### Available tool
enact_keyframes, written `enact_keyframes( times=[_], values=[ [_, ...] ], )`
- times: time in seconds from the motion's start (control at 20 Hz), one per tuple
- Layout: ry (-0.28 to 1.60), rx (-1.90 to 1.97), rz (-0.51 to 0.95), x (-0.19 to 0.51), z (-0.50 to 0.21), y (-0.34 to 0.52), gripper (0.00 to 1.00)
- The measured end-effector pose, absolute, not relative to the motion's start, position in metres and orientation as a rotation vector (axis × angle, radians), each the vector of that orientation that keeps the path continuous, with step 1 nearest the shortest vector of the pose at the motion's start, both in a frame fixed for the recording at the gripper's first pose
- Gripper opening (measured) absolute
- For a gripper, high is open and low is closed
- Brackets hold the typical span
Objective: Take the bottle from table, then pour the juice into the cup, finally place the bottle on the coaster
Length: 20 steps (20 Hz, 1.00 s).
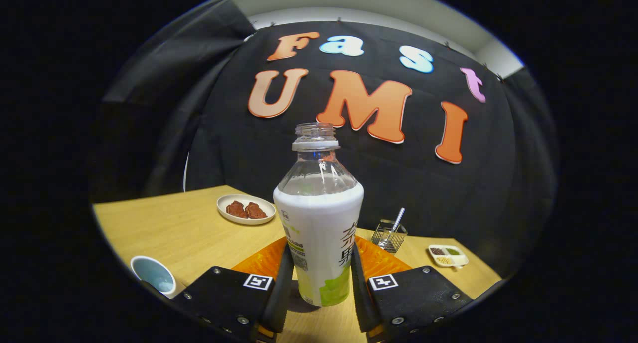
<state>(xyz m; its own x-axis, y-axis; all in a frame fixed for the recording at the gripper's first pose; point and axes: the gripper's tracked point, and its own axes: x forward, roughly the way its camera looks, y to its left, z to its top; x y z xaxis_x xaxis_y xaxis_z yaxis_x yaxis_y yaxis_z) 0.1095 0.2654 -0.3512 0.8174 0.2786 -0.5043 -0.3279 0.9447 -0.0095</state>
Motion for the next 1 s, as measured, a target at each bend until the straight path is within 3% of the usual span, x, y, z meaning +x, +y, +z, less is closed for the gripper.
enact_keyframes(
  times=[0.3,1.0],
  values=[
    [0.649,0.175,0.242,0.122,-0.382,0.255,0.56],
    [0.757,0.109,0.258,0.108,-0.44,0.271,0.57]
  ],
)
